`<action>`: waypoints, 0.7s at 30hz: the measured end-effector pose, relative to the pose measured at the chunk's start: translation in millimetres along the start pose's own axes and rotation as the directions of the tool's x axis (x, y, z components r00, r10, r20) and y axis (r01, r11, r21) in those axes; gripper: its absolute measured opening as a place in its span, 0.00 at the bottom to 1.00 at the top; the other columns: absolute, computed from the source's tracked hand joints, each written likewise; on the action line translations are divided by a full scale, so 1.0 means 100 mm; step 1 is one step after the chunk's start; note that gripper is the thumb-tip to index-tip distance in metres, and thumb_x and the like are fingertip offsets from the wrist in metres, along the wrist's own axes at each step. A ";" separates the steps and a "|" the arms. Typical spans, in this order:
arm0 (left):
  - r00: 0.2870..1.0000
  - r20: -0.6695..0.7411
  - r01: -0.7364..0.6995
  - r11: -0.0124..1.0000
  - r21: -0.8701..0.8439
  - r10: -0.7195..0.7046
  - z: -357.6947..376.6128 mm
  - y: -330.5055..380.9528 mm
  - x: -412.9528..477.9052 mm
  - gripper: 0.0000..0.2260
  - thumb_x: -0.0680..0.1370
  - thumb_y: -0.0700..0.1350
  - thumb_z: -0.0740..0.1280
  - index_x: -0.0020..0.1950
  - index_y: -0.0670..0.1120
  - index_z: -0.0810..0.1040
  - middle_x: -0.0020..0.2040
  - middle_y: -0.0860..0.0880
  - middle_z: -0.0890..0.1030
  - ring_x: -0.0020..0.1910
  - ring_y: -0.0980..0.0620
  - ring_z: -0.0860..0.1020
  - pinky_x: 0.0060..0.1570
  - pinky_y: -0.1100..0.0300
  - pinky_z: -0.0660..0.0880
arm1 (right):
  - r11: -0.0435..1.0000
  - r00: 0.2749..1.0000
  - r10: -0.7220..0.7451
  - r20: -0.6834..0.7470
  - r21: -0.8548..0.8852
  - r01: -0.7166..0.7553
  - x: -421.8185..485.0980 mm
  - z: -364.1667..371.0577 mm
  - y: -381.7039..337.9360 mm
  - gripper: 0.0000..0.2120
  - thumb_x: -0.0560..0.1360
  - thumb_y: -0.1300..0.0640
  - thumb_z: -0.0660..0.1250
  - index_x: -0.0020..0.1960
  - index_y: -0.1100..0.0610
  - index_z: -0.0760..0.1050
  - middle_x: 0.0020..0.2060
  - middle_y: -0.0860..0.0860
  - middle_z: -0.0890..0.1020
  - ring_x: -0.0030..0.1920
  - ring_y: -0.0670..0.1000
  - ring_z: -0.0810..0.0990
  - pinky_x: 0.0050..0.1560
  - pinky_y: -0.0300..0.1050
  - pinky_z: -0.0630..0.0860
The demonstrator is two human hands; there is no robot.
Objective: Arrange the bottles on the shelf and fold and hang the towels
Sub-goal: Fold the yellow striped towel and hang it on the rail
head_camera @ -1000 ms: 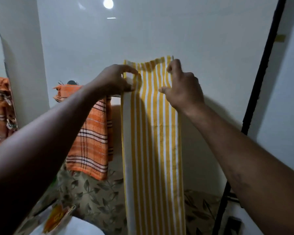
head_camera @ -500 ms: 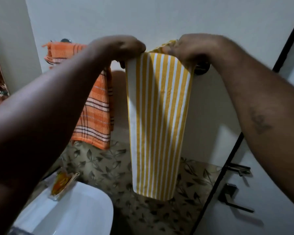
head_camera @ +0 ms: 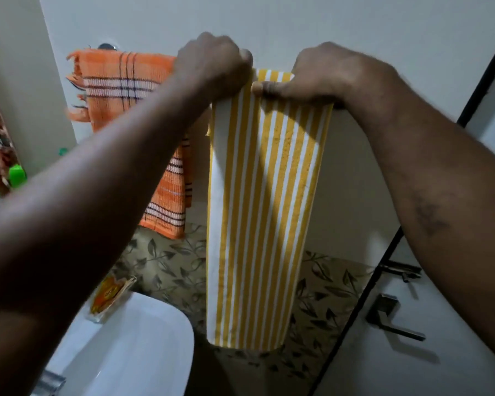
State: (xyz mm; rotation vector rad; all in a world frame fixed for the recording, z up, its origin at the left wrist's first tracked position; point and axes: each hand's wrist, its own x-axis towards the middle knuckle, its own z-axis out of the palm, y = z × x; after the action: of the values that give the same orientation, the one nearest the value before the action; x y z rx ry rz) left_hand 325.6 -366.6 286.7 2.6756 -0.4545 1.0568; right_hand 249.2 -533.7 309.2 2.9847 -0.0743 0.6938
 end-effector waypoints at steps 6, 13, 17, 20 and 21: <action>0.700 -0.618 -0.059 0.833 -0.549 -0.358 0.28 0.09 -0.74 0.14 0.84 0.56 0.64 0.56 0.45 0.78 0.49 0.47 0.81 0.48 0.50 0.78 0.48 0.59 0.70 | 0.998 0.984 -0.058 0.169 -0.007 0.060 0.08 -0.10 0.02 0.51 0.64 0.16 0.61 0.65 0.60 0.77 0.57 0.57 0.80 0.50 0.59 0.78 0.49 0.52 0.76; 0.853 0.145 0.310 0.263 -0.914 -0.501 0.70 0.20 -1.21 0.23 0.79 0.62 0.70 0.67 0.48 0.74 0.58 0.51 0.82 0.56 0.54 0.81 0.56 0.55 0.79 | 0.997 0.963 -0.079 0.256 0.040 0.070 0.12 -0.15 0.05 0.47 0.65 0.21 0.68 0.65 0.59 0.78 0.57 0.56 0.80 0.53 0.58 0.80 0.47 0.50 0.75; 0.892 0.282 0.341 0.115 -0.933 -0.353 0.61 0.08 -1.10 0.20 0.79 0.55 0.74 0.67 0.49 0.77 0.59 0.52 0.85 0.57 0.53 0.85 0.61 0.51 0.81 | 0.996 0.967 -0.081 0.240 0.056 0.069 0.13 -0.11 0.06 0.47 0.64 0.20 0.68 0.64 0.58 0.78 0.54 0.55 0.80 0.52 0.58 0.80 0.46 0.49 0.76; 0.908 0.374 0.383 0.011 -0.924 -0.188 0.52 0.00 -1.11 0.17 0.80 0.48 0.73 0.68 0.46 0.79 0.59 0.50 0.87 0.58 0.51 0.86 0.62 0.50 0.81 | 0.996 0.968 -0.071 0.242 0.069 0.056 0.13 -0.10 0.06 0.49 0.63 0.20 0.69 0.67 0.57 0.77 0.56 0.54 0.80 0.54 0.58 0.81 0.51 0.51 0.79; 0.912 0.369 0.376 0.009 -0.926 -0.182 0.50 -0.02 -1.12 0.16 0.80 0.47 0.73 0.67 0.45 0.80 0.58 0.50 0.87 0.57 0.51 0.86 0.60 0.50 0.82 | 0.996 0.968 -0.072 0.241 0.066 0.058 0.14 -0.10 0.07 0.50 0.62 0.19 0.69 0.67 0.57 0.77 0.57 0.54 0.81 0.54 0.58 0.81 0.53 0.52 0.80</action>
State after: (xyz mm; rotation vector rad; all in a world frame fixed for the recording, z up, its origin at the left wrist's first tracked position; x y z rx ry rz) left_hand 279.8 -358.7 172.6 1.3603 -0.3949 0.1343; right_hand 257.4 -539.8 324.6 3.0966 0.0307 0.3248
